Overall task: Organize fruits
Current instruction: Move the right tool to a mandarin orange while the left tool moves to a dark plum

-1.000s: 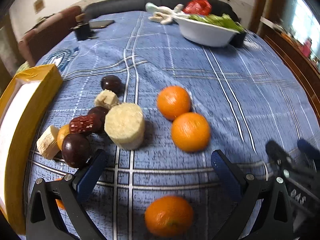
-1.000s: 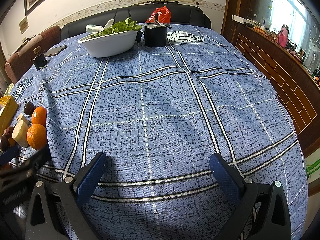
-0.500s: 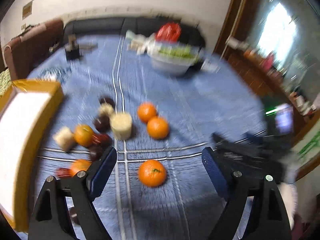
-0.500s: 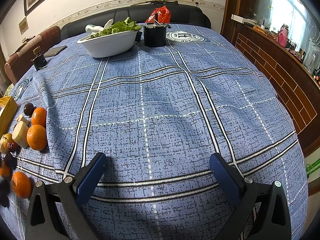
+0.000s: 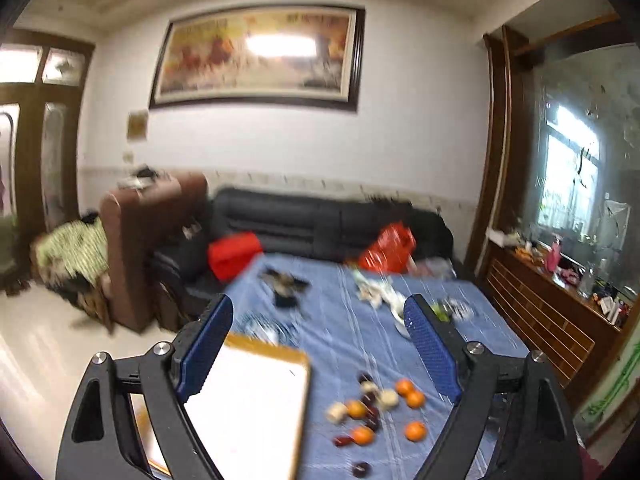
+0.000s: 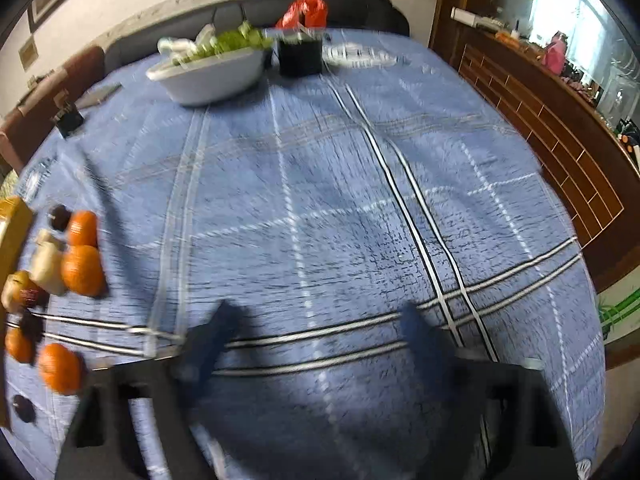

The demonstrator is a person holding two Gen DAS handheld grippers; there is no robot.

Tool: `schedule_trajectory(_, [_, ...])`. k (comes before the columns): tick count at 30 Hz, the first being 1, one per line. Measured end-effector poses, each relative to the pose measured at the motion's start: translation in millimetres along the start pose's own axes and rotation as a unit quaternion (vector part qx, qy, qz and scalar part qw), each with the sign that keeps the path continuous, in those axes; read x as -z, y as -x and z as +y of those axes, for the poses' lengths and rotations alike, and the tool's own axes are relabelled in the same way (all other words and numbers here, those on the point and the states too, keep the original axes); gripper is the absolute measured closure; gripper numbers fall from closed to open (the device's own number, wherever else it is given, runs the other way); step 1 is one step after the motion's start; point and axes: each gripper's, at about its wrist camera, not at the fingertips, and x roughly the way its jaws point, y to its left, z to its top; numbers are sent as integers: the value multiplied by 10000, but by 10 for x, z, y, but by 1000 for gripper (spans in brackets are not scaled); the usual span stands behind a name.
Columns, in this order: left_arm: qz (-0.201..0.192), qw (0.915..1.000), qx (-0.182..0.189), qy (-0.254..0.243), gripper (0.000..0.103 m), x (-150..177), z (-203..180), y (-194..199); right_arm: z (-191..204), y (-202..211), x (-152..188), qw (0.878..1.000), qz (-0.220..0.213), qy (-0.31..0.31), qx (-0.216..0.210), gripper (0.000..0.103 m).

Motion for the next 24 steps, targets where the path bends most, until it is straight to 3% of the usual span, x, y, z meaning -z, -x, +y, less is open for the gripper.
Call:
schedule_trajectory(4, [-626,9978,-182,-90,14,-241,152,293,195,714,-105,9953,-913,168,-284,30])
schedule_trajectory(5, [-711,9972,-222,-101,6,-231,178,296,255,938,-135,9918,-1201,213,-389,29])
schedule_trajectory(6, [-705,9974,-106,-52,1,-169,206,277,307,1156,-152,9870,-1516,221,-494,25])
schedule_trajectory(7, [-626,9980,18,10,0,-109,221,256,353,1327,-153,9821,-1772,207,-607,9])
schedule_trajectory(8, [-444,9989,126,93,0,5,249,212,388,1443,-152,9778,-1925,154,-809,1])
schedule_trajectory(11, [175,9984,457,287,0,456,239,-87,602,1412,3,9757,-1574,184,-1516,4])
schedule_trajectory(12, [427,9968,576,360,0,673,232,-231,689,1342,66,9753,-1447,307,-1642,14])
schedule_trajectory(13, [591,9956,619,374,4,804,216,-325,771,1264,134,9753,-1341,437,-1700,33])
schedule_trajectory(15, [1104,9909,685,346,34,1102,163,-555,944,1017,264,9770,-920,740,-1774,51])
schedule_trajectory(16, [1392,9870,734,331,67,1225,153,-658,990,910,315,9769,-715,808,-1847,54])
schedule_trajectory(17, [1682,9818,805,353,85,1330,156,-748,1050,781,365,9764,-526,849,-1917,55])
schedule_trajectory(18, [1995,9745,925,438,86,1450,170,-871,1041,688,407,9766,-449,872,-1914,55])
schedule_trajectory(21, [2357,9657,1025,368,86,1659,112,-993,1140,508,475,9740,-326,1074,-1966,55])
schedule_trajectory(22, [2416,9644,1035,292,81,1709,48,-998,1155,466,499,9734,-305,1109,-1982,55])
schedule_trajectory(24, [2624,9588,1077,159,61,1834,-46,-1065,1212,371,523,9719,-267,1224,-1992,54])
